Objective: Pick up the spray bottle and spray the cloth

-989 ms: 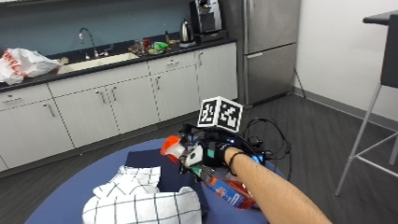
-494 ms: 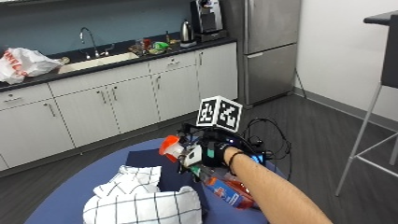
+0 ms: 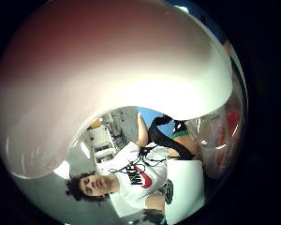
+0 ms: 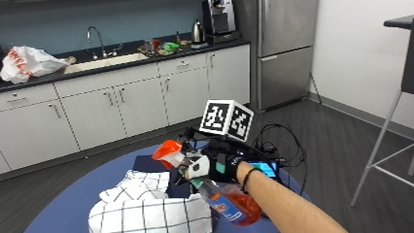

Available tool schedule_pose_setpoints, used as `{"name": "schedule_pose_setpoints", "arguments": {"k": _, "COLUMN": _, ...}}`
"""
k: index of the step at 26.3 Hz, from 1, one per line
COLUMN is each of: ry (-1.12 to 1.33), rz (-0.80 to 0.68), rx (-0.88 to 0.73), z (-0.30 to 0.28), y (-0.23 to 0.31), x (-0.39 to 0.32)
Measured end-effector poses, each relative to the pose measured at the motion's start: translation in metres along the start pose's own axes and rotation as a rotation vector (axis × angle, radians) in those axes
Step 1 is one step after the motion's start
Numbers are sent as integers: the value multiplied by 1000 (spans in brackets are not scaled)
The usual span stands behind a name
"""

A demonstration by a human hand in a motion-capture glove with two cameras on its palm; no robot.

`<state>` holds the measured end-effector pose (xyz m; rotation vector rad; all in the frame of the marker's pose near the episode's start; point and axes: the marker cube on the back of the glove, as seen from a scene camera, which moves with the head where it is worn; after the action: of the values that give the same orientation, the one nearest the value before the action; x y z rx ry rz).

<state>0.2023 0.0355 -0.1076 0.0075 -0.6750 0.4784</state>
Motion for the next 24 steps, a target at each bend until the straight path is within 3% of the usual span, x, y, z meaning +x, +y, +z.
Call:
{"name": "schedule_pose_setpoints", "arguments": {"k": 6, "ry": -145, "rz": -305, "rx": 130, "z": 31, "y": 28, "x": -69}}
{"name": "schedule_pose_setpoints", "arguments": {"k": 11, "ry": -343, "rz": -534, "rx": 239, "z": 85, "y": 17, "x": -130}}
{"name": "schedule_pose_setpoints", "arguments": {"k": 24, "ry": -511, "rz": -547, "rx": 247, "z": 200, "y": -77, "x": -173}}
